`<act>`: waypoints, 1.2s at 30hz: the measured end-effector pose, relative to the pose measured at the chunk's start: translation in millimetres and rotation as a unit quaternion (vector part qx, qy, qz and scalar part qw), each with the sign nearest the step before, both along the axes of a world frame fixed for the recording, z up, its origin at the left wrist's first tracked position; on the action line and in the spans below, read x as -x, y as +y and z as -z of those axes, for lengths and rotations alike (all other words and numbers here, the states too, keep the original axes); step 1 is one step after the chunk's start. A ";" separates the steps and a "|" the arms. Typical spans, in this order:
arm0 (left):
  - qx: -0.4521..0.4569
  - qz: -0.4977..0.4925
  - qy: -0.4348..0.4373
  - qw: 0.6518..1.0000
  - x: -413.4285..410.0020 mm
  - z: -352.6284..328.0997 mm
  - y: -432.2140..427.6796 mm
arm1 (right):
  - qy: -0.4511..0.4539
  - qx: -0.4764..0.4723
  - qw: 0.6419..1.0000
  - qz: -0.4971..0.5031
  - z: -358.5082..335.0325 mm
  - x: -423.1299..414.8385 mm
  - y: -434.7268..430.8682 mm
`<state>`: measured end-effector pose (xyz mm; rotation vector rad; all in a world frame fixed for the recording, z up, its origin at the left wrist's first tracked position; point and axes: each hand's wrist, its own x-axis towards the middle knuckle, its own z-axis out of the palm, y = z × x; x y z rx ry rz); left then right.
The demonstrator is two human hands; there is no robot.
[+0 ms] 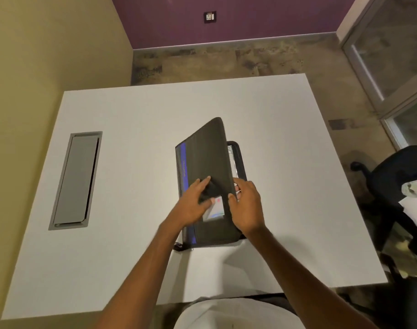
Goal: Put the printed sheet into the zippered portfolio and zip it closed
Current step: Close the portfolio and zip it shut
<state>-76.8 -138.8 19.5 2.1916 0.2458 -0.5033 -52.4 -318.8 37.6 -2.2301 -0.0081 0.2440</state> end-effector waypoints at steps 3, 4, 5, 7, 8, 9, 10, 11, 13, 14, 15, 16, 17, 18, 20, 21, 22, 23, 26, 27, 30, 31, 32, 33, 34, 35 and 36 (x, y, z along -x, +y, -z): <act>-0.066 0.037 0.026 0.997 16.1 32.3 -21.7 | 0.049 0.024 0.997 0.047 22.2 -9.8 -25.1; -0.084 0.044 0.023 0.995 20.4 41.2 -29.5 | 0.074 0.027 0.995 0.059 29.0 -13.5 -32.5; -0.099 0.054 0.018 0.993 23.9 48.8 -37.3 | 0.093 0.029 0.993 0.065 35.5 -16.8 -38.9; -0.129 0.076 0.016 0.989 27.0 61.2 -52.3 | 0.113 0.030 0.991 0.062 48.1 -22.6 -49.8; -0.148 0.088 0.023 0.985 27.3 65.7 -58.8 | 0.122 0.031 0.990 0.057 53.4 -24.6 -53.3; -0.171 0.099 0.034 0.980 26.7 69.3 -64.9 | 0.134 0.034 0.989 0.050 58.5 -26.3 -55.9; -0.193 0.107 0.046 0.974 25.8 72.5 -70.7 | 0.150 0.040 0.987 0.043 63.7 -27.6 -58.1; -0.209 0.111 0.057 0.970 25.0 75.1 -76.0 | 0.167 0.047 0.984 0.034 68.7 -28.2 -59.4; -0.227 0.111 0.072 0.965 24.1 79.4 -84.6 | 0.197 0.060 0.978 0.016 77.0 -27.5 -61.0; -0.234 0.110 0.075 0.963 24.0 81.4 -87.8 | 0.205 0.067 0.976 0.005 79.7 -26.2 -60.9; -0.239 0.108 0.076 0.962 23.9 83.5 -90.2 | 0.208 0.078 0.975 -0.008 81.5 -24.4 -60.4; -0.242 0.105 0.076 0.962 24.1 85.5 -92.1 | 0.206 0.093 0.974 -0.024 82.2 -22.1 -59.8; -0.244 0.102 0.073 0.962 24.7 87.4 -93.1 | 0.202 0.110 0.972 -0.042 82.9 -19.6 -58.8; -0.244 0.100 0.069 0.962 25.3 89.0 -93.5 | 0.198 0.126 0.970 -0.061 83.8 -16.1 -57.7; -0.225 0.084 0.051 0.970 28.7 89.8 -91.6 | 0.184 0.153 0.967 -0.087 84.9 -8.1 -55.6; -0.206 0.066 0.035 0.976 32.0 89.1 -89.0 | 0.169 0.168 0.967 -0.088 85.1 -3.4 -54.4; -0.185 0.042 0.018 0.982 36.9 87.7 -85.6 | 0.148 0.184 0.968 -0.079 84.5 2.1 -52.7; -0.167 0.014 0.000 0.986 43.5 85.7 -81.4 | 0.120 0.192 0.972 -0.064 83.6 8.2 -50.4; -0.163 -0.073 -0.043 0.983 71.8 81.7 -63.1 | 0.044 0.141 0.989 -0.001 78.7 30.4 -39.6; -0.166 -0.101 -0.051 0.980 82.7 81.6 -55.9 | 0.040 0.114 0.993 0.008 78.0 39.8 -34.4; -0.163 -0.175 -0.061 0.969 115.1 83.0 -36.6 | 0.077 0.066 0.995 -0.008 80.7 71.1 -16.3; -0.164 -0.193 -0.067 0.965 125.1 84.1 -31.4 | 0.094 0.060 0.994 -0.020 83.2 81.3 -10.0; -0.166 -0.206 -0.071 0.962 134.5 85.3 -27.2 | 0.112 0.055 0.992 -0.032 86.0 91.1 -3.8; -0.169 -0.214 -0.070 0.960 142.7 86.5 -23.6 | 0.131 0.050 0.989 -0.042 89.3 100.5 2.2; -0.173 -0.219 -0.062 0.958 149.5 87.4 -20.6 | 0.148 0.046 0.987 -0.050 92.8 109.0 7.9; -0.180 -0.220 -0.046 0.958 154.7 88.2 -18.7 | 0.165 0.042 0.984 -0.056 96.5 116.6 13.5; -0.188 -0.219 -0.024 0.957 158.6 89.1 -17.2 | 0.182 0.040 0.981 -0.055 99.4 123.1 19.0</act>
